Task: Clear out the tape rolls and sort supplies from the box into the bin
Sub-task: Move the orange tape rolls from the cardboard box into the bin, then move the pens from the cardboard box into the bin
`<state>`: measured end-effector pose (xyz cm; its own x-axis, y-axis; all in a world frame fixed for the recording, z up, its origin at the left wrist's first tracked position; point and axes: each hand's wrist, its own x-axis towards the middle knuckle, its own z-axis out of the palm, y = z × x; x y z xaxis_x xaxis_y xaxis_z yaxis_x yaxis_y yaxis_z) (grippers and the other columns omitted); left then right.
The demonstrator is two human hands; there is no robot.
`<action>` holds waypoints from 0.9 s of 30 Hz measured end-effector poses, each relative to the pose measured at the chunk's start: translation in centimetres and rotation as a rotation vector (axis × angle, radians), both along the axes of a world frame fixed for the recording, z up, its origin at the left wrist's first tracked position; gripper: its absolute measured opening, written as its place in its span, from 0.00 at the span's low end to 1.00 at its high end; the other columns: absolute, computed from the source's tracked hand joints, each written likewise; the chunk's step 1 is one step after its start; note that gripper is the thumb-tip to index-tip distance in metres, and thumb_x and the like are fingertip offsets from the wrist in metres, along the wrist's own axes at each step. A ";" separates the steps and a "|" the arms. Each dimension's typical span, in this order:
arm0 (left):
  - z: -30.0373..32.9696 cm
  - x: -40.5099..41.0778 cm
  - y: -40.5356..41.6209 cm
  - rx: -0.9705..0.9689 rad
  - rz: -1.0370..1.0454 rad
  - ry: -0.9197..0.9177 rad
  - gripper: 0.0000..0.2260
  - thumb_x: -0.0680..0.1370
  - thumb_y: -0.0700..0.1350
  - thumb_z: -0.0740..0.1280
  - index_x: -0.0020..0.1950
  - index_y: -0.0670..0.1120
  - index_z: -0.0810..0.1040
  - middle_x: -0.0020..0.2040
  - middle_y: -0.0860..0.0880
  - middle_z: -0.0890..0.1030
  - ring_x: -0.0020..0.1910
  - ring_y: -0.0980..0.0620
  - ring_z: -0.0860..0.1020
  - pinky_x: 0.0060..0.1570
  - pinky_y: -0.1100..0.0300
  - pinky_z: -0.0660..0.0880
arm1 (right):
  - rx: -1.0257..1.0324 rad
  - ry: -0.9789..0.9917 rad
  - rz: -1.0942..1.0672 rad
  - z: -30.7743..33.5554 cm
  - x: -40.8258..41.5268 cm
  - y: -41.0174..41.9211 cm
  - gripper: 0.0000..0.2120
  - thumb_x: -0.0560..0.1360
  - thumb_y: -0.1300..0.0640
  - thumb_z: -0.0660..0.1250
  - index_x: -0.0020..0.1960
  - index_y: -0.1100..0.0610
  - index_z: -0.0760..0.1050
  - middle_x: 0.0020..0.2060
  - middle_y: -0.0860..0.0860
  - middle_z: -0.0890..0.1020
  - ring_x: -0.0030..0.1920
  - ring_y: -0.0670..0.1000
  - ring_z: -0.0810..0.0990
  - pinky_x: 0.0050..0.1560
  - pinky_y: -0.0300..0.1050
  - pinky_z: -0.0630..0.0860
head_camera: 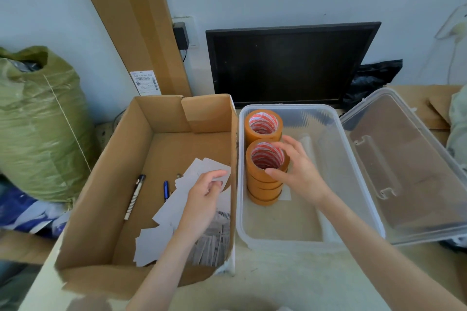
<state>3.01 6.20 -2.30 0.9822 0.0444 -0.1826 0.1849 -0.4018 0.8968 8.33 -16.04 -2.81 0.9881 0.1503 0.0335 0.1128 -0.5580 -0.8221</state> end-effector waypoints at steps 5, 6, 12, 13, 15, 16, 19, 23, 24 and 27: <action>-0.9 0.6 3.5 0.125 0.029 -0.001 0.13 0.82 0.41 0.57 0.63 0.50 0.75 0.61 0.57 0.73 0.58 0.59 0.71 0.53 0.69 0.65 | 0.182 -0.129 0.041 1.3 -2.5 1.5 0.15 0.73 0.65 0.71 0.52 0.46 0.79 0.55 0.43 0.79 0.57 0.44 0.78 0.57 0.37 0.74; -1.3 0.9 4.3 0.164 0.035 0.027 0.13 0.82 0.41 0.57 0.64 0.49 0.74 0.61 0.55 0.73 0.57 0.58 0.71 0.52 0.68 0.65 | 0.221 -0.098 0.037 1.3 -3.0 1.9 0.14 0.73 0.66 0.70 0.49 0.47 0.80 0.51 0.43 0.82 0.54 0.45 0.80 0.56 0.40 0.76; -6.0 2.1 9.7 0.683 -0.098 0.324 0.17 0.79 0.46 0.63 0.68 0.46 0.69 0.67 0.45 0.69 0.60 0.44 0.73 0.59 0.51 0.72 | 0.378 0.141 0.080 0.9 -5.2 4.3 0.09 0.74 0.67 0.69 0.44 0.54 0.81 0.40 0.52 0.85 0.41 0.51 0.83 0.47 0.41 0.79; -6.7 2.1 10.5 0.761 -0.128 0.380 0.18 0.79 0.46 0.63 0.68 0.46 0.68 0.67 0.44 0.68 0.59 0.43 0.73 0.59 0.49 0.73 | 0.402 0.172 0.082 0.8 -5.5 4.7 0.09 0.74 0.68 0.68 0.44 0.55 0.81 0.39 0.52 0.85 0.40 0.49 0.83 0.47 0.40 0.79; -7.6 2.2 11.6 0.825 -0.152 0.466 0.19 0.78 0.46 0.62 0.69 0.44 0.67 0.66 0.43 0.68 0.60 0.42 0.73 0.58 0.47 0.73 | 0.424 0.208 0.079 0.8 -6.0 5.4 0.09 0.75 0.68 0.67 0.44 0.55 0.80 0.37 0.51 0.85 0.39 0.47 0.83 0.47 0.39 0.79; -8.0 2.4 12.2 0.820 -0.142 0.491 0.19 0.79 0.46 0.62 0.68 0.43 0.66 0.65 0.42 0.69 0.60 0.41 0.73 0.58 0.48 0.73 | 0.430 0.219 0.073 0.8 -6.1 5.6 0.09 0.75 0.69 0.67 0.44 0.55 0.80 0.36 0.50 0.85 0.38 0.47 0.82 0.47 0.40 0.79; -8.9 3.0 13.1 0.721 -0.054 0.500 0.14 0.80 0.44 0.59 0.64 0.40 0.68 0.61 0.40 0.72 0.57 0.41 0.74 0.53 0.52 0.71 | 0.449 0.245 0.045 0.7 -6.2 6.1 0.09 0.75 0.69 0.66 0.44 0.57 0.80 0.35 0.51 0.84 0.37 0.48 0.82 0.48 0.43 0.79; -9.6 4.0 12.9 0.696 0.101 0.471 0.11 0.80 0.42 0.57 0.60 0.39 0.72 0.58 0.38 0.75 0.55 0.39 0.75 0.51 0.52 0.73 | 0.454 0.263 0.011 0.7 -6.0 6.6 0.10 0.76 0.69 0.65 0.44 0.57 0.80 0.33 0.51 0.84 0.36 0.48 0.81 0.48 0.45 0.79; -9.8 4.2 12.8 0.699 0.130 0.473 0.11 0.80 0.41 0.57 0.60 0.38 0.72 0.58 0.38 0.75 0.55 0.39 0.75 0.51 0.51 0.73 | 0.456 0.268 0.007 0.8 -5.9 6.6 0.10 0.76 0.69 0.65 0.44 0.57 0.80 0.33 0.51 0.84 0.36 0.48 0.81 0.47 0.44 0.79; -10.1 4.6 12.5 0.691 0.192 0.479 0.11 0.80 0.41 0.58 0.59 0.38 0.73 0.59 0.37 0.75 0.57 0.37 0.75 0.53 0.49 0.73 | 0.465 0.284 -0.003 0.9 -5.9 6.7 0.09 0.76 0.69 0.64 0.44 0.58 0.80 0.33 0.51 0.83 0.35 0.48 0.80 0.42 0.39 0.78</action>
<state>7.63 18.67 -12.44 0.7704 0.4557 -0.4458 0.6013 -0.7519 0.2706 2.47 -9.34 -1.95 0.9683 0.1805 -0.1725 -0.1508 -0.1279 -0.9803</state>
